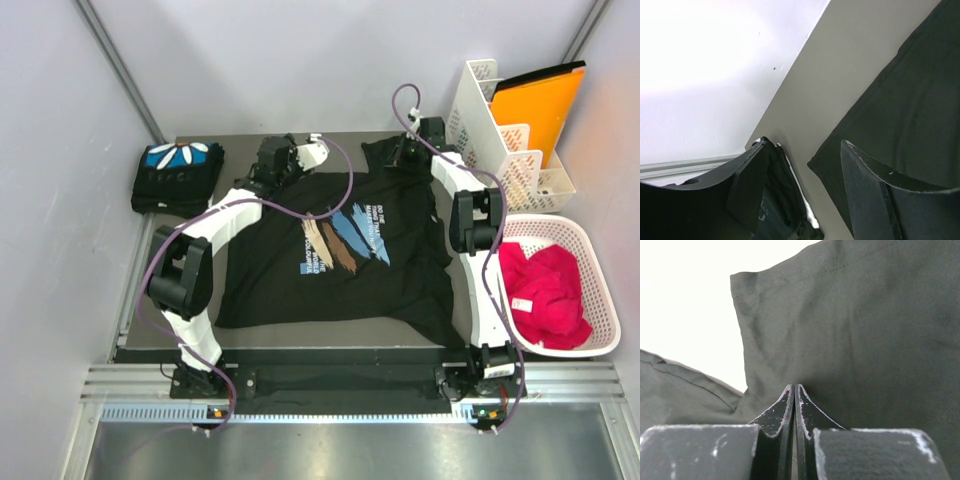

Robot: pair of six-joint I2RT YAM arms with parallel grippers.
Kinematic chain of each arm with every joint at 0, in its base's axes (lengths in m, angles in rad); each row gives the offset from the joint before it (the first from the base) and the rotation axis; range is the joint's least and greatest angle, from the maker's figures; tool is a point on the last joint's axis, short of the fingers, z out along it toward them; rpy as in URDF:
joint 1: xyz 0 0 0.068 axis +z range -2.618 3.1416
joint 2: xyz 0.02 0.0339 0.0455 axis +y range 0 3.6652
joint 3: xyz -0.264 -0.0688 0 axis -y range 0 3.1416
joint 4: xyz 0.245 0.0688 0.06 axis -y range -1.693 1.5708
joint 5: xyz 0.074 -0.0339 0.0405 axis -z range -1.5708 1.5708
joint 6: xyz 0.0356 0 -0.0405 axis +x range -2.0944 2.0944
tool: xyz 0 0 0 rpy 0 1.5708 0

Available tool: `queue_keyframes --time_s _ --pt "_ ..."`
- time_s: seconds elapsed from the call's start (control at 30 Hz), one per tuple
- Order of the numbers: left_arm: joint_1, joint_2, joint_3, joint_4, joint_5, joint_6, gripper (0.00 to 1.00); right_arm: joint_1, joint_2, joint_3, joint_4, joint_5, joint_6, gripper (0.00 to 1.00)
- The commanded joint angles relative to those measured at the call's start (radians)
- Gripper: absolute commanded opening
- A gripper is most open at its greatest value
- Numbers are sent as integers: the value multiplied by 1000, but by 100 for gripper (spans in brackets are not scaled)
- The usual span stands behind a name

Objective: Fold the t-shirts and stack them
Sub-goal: Flatten the tshirt out

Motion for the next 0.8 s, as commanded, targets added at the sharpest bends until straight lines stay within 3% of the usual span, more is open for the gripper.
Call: queue_keyframes --time_s 0.0,0.33,0.77 --pt "-10 -40 19 66 6 -2 64 2 -28 46 39 7 -2 0" --pt "-16 -75 -27 82 -16 13 64 -6 -13 55 22 112 9 0" --pt "-16 -75 -56 135 -45 61 64 -9 58 118 218 119 58 0"
